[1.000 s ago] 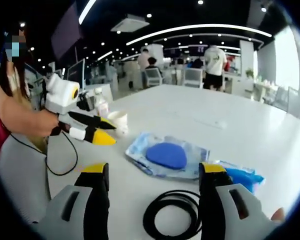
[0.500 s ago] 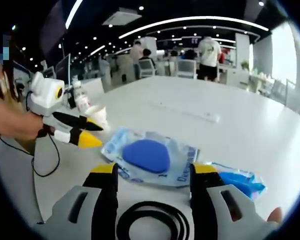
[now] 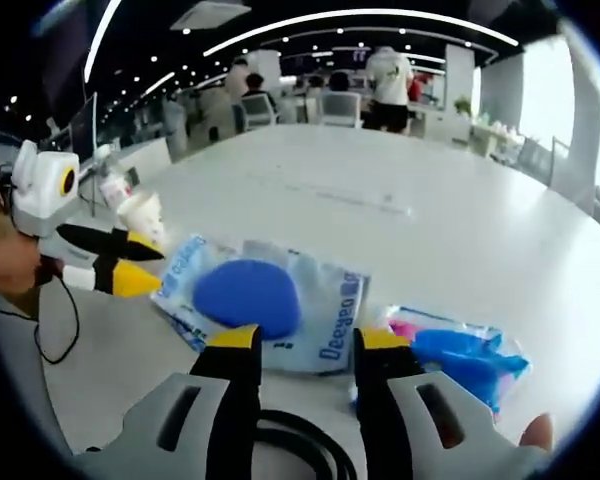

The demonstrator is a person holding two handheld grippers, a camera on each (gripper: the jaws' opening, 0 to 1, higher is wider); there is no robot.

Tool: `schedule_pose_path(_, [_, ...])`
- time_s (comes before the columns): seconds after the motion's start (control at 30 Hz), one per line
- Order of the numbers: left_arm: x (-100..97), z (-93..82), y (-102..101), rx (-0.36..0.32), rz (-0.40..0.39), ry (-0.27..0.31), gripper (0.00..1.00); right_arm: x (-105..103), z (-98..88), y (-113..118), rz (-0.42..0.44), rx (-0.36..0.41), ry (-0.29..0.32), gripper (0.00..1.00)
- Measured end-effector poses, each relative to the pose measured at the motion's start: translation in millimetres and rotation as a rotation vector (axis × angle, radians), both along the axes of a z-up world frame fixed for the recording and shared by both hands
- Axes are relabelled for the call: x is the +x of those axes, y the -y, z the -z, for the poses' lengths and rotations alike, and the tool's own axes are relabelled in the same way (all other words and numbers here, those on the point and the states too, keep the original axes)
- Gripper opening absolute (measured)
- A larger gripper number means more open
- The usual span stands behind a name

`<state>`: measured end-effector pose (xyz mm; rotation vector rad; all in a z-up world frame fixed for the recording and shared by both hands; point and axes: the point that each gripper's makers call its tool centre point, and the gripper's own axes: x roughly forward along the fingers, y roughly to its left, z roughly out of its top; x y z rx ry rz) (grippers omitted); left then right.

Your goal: Arrange the tabletop items into an orderly group along one side of the table until the central work area is clear of visible clutter.

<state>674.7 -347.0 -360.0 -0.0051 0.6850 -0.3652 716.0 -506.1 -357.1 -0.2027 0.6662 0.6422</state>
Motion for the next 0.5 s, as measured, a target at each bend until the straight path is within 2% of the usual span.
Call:
schedule_pose_path(0.07, [0.2,1.6,0,0.003,0.000,-0.004,0.28,2,5.9,0,0.018,0.011,-0.028,0.37])
schedule_pose_path(0.27, [0.3,5.1,-1,0.012,-0.005,-0.015,0.27,6,10.1,2,0.049,0.000,-0.029,0.41])
schedule_pose_path(0.43, [4.3,9.9,-4,0.008,-0.019,-0.037,0.23,6,17.5,4,0.086,0.018,-0.084,0.36])
schedule_pose_path(0.5, [4.5,10.4,-4,0.008,-0.022,-0.042,0.21,6,18.4,6,0.101,0.021,-0.087,0.34])
